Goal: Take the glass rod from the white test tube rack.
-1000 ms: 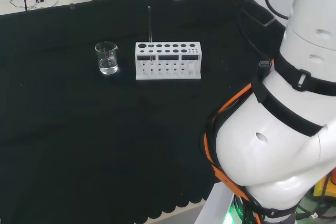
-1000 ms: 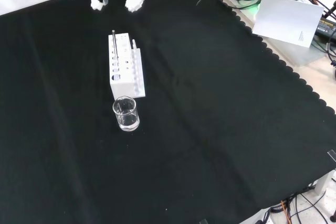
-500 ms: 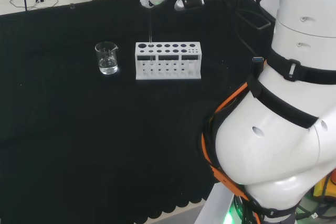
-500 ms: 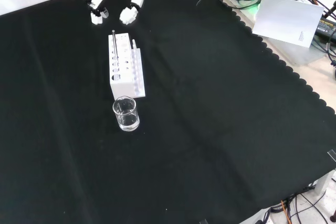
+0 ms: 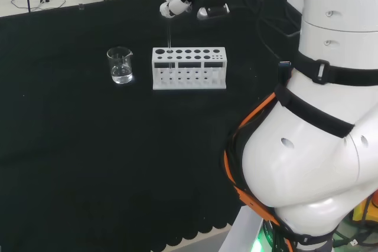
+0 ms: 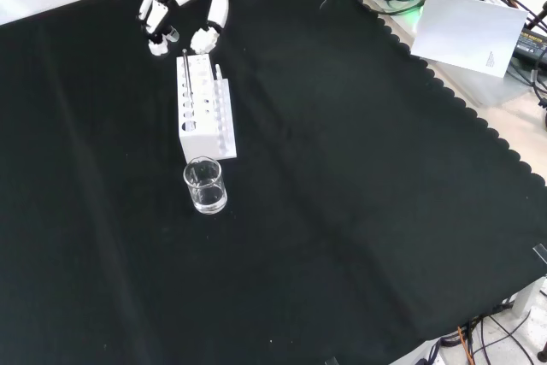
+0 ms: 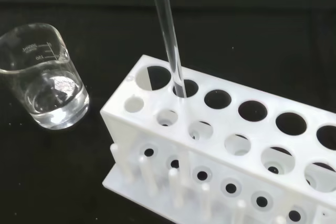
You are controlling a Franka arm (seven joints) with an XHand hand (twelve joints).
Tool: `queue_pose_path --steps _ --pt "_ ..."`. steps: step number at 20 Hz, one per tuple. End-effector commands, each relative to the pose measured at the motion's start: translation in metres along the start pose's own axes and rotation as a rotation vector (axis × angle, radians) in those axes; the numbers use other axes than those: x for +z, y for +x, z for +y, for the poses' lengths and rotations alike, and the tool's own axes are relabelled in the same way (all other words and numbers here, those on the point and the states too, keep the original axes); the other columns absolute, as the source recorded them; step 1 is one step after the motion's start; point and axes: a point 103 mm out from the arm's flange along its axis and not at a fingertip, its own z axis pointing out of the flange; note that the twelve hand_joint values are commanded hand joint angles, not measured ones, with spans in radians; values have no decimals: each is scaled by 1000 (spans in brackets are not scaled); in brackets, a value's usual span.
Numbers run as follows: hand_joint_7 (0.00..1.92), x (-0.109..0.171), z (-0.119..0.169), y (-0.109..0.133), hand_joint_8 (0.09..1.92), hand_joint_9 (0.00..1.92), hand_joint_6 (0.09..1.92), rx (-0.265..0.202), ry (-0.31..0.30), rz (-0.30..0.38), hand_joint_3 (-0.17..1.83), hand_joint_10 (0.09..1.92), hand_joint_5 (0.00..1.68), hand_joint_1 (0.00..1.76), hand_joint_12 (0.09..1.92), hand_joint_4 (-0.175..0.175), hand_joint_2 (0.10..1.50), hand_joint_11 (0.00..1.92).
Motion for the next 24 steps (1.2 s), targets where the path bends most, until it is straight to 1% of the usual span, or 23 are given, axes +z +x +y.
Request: queue_pose_path --steps 1,8,15,17,24 --pt "830 11 5 -2 1000 1008 864 10 22 -9 462 962 333 587 1355 -175 968 600" --pt "883 24 11 0 1008 1090 950 1 52 -33 473 985 398 642 1325 -175 972 707" --pt "979 25 11 8 982 1183 984 -12 40 -61 491 970 466 724 1289 -175 962 818" --pt "999 25 11 8 976 1202 987 -17 42 -56 504 965 480 744 1279 -175 956 844" --pt "1028 18 9 22 974 1234 989 -27 28 -70 532 964 494 764 1266 -175 944 892"
